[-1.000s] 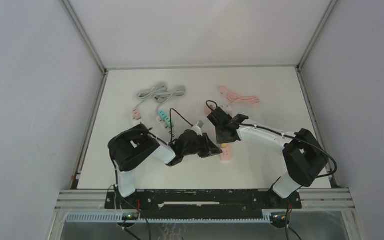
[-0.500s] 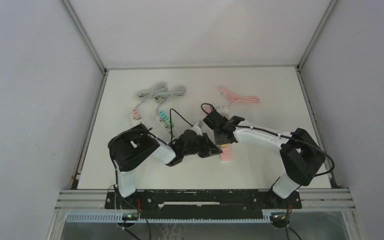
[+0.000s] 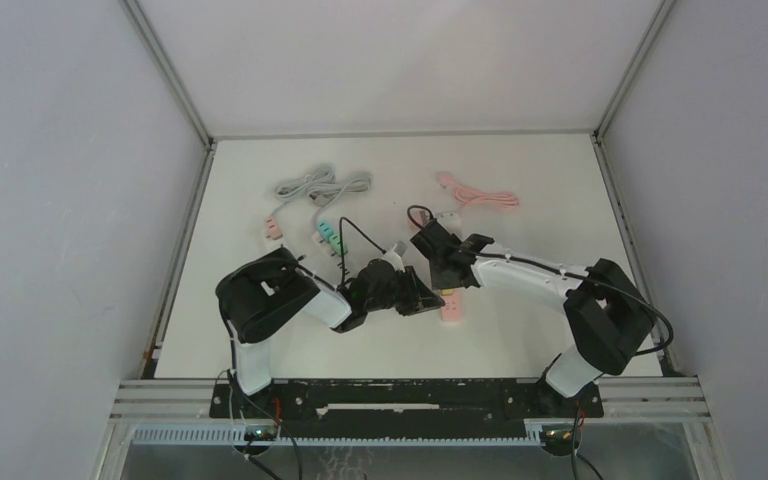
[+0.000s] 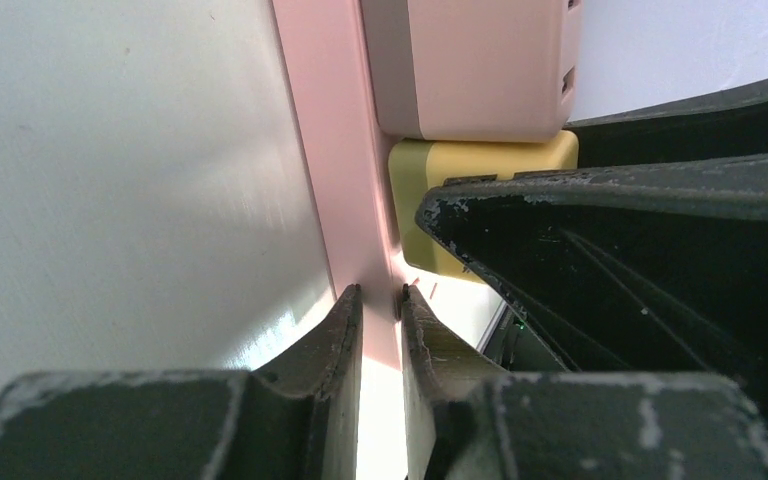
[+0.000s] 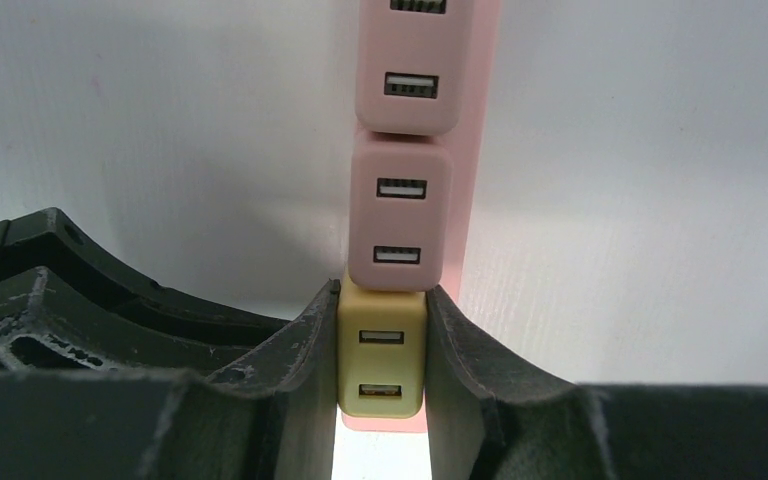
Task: Insert the plug
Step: Insert the plug into the socket.
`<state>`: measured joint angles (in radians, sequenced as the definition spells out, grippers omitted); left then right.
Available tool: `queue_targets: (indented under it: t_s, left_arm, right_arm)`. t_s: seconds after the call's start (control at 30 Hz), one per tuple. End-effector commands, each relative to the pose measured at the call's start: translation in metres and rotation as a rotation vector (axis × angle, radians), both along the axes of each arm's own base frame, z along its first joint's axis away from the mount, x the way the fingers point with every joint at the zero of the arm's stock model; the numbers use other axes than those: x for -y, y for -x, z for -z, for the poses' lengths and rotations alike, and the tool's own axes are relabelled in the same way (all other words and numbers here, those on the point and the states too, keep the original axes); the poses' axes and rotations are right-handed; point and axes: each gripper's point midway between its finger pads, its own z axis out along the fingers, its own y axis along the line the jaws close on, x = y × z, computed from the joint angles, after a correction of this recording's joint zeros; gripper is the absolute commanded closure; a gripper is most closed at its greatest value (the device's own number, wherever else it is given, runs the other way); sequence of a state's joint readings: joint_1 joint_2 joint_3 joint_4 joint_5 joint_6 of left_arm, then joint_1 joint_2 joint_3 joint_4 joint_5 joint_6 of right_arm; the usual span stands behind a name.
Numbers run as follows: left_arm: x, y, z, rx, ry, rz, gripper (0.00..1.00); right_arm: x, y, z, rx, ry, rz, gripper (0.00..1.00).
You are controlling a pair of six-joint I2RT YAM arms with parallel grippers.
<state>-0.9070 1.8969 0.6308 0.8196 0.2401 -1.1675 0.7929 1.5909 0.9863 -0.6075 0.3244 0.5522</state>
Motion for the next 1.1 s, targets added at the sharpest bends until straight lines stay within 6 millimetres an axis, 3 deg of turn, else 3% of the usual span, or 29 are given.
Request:
queue_targets:
  t_s: [0.0, 0.13, 0.4, 0.77, 1.07]
  left_arm:
    - [-0.005, 0.005, 0.017, -0.024, -0.072, -0.009, 0.79]
    - [-0.006, 0.006, 0.019, -0.027, -0.076, -0.009, 0.79]
    - [-0.005, 0.006, 0.017, -0.025, -0.072, -0.006, 0.79]
    - [-0.005, 0.007, 0.017, -0.027, -0.072, -0.006, 0.8]
    - [-0.005, 0.007, 0.016, -0.023, -0.071, -0.007, 0.78]
  right_arm:
    - [0.008, 0.063, 0.063, -0.28, 0.107, -0.061, 1.0]
    - [0.004, 0.069, 0.068, -0.3, 0.112, -0.071, 1.0]
    - [0.035, 0.067, 0.071, -0.322, 0.082, 0.045, 1.0]
    - [0.017, 0.081, 0.093, -0.374, 0.09, -0.006, 1.0]
    - [0.013, 0.063, 0.07, -0.303, 0.026, 0.018, 1.0]
